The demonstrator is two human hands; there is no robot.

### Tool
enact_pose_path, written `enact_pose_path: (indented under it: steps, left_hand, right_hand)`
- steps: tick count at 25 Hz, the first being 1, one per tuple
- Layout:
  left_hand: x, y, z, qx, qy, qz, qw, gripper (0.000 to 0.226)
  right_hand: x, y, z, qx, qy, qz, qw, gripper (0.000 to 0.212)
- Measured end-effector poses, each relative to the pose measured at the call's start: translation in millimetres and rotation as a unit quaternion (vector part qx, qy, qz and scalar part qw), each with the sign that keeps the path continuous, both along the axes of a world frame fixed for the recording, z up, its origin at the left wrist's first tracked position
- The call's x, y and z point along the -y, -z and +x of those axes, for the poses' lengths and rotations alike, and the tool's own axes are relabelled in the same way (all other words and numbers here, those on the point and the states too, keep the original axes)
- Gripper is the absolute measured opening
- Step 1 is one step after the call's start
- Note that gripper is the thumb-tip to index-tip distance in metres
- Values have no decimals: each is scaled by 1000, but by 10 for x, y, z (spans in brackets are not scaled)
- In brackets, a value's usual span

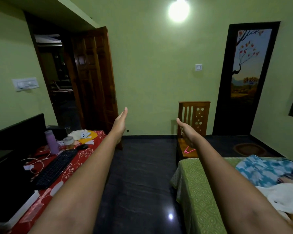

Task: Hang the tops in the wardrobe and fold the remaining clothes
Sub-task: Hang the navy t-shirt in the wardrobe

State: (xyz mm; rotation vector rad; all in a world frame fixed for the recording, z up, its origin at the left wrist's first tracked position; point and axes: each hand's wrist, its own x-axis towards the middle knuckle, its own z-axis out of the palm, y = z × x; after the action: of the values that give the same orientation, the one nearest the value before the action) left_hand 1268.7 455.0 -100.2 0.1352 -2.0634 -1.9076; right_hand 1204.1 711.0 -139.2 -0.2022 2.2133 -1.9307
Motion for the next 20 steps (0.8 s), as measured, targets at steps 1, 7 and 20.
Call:
enact_pose_path:
  steps: [1,7,20]
  left_hand:
    - [106,15,-268,-6,-6,-1,1000,67]
    - [556,62,-2000,-8,-3,-17,1000,70]
    - [-102,22,-5903,2,126,2,992,66]
  right_hand:
    - [105,-7,-284,-5,-4,-9,1000,90]
    - [624,81,-2127,-23,-20,8,1000,82]
    - [-159,-88,-5125,-17,129,37,991,99]
